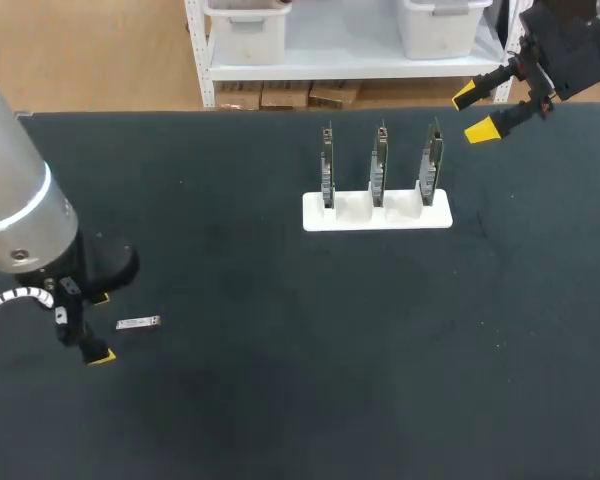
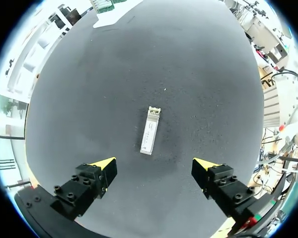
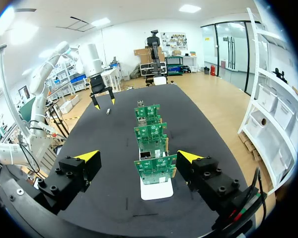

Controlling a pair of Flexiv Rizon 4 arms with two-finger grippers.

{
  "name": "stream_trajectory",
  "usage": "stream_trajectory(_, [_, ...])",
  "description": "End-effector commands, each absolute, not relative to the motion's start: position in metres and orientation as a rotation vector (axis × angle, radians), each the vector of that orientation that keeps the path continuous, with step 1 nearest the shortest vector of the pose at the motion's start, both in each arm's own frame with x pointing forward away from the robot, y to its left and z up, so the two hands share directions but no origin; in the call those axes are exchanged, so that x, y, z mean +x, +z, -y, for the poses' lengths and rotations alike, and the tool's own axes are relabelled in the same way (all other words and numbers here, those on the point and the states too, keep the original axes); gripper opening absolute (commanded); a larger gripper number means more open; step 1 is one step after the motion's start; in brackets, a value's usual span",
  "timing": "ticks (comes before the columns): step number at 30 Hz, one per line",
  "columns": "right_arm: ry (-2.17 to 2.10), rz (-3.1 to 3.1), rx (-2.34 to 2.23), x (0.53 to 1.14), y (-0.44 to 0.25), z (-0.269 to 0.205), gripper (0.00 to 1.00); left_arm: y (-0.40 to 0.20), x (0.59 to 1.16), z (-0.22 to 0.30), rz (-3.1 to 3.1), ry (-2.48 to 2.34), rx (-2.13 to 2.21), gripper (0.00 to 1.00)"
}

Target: Pick up the optical module with the left hand, and insert it into the network port with the right hand.

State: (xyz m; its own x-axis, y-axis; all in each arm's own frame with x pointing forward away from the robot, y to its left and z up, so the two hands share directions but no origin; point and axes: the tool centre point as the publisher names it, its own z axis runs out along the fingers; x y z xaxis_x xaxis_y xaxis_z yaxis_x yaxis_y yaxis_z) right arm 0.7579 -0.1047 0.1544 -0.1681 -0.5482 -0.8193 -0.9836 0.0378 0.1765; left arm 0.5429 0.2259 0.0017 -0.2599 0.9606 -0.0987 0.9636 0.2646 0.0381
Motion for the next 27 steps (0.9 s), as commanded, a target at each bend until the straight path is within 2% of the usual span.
stream_trajectory(1, [1.021, -1.77, -1.547, 0.758, 0.154, 0.104, 1.0, -0.001, 0.547, -0.225, -2.415, -0.055, 1.862, 1.0])
stream_trajectory(27, [1.021, -1.77, -1.547, 0.758, 0.154, 0.104, 1.0, -0.011, 0.546, -0.207, -2.377, -0.077, 1.964, 1.0])
